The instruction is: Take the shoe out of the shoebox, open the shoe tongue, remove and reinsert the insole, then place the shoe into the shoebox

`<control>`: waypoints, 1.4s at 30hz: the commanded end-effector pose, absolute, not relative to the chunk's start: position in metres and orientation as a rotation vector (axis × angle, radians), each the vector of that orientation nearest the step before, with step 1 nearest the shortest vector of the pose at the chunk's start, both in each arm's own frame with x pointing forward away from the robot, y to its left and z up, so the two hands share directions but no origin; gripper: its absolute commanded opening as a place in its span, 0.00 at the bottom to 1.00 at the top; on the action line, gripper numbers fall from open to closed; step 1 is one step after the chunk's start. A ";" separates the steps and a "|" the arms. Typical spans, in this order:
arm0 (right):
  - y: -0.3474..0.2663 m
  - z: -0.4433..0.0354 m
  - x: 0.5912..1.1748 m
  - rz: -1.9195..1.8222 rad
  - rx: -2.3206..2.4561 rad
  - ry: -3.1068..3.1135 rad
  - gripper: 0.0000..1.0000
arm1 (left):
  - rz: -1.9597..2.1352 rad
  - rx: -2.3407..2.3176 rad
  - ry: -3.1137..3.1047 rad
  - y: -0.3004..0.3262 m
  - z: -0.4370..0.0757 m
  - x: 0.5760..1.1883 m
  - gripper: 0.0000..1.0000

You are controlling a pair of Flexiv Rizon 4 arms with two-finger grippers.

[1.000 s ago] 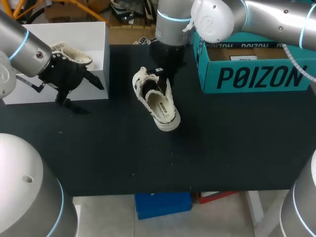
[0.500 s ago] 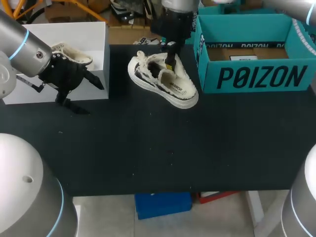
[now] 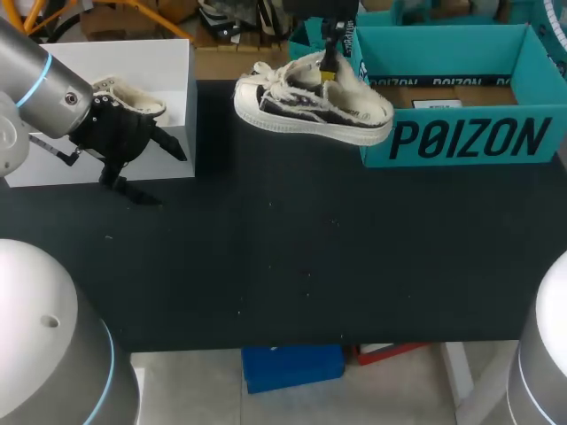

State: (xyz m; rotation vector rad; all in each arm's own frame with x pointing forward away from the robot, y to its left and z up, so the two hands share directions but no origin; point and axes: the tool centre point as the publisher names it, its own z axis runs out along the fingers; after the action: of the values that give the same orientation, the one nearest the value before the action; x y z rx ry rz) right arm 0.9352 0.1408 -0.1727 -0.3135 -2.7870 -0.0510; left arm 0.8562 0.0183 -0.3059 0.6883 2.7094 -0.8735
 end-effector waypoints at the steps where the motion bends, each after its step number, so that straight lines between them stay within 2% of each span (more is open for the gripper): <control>1: 0.138 -0.161 0.950 0.008 -0.272 -2.738 0.00 | -0.871 0.689 2.704 0.019 -0.307 0.855 1.00; 37: 0.132 -0.159 0.951 0.021 -0.251 -2.744 0.00 | -0.871 0.689 2.704 0.019 -0.307 0.855 1.00; 42: 0.113 -0.158 0.971 0.057 -0.161 -2.747 0.00 | -0.871 0.689 2.704 0.019 -0.307 0.855 1.00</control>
State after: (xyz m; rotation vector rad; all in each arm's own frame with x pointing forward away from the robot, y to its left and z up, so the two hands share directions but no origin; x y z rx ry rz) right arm 0.9567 0.1196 -0.1636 -0.1802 -2.7670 0.0451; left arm 0.8562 0.0183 -0.3059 0.6883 2.7094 -0.8735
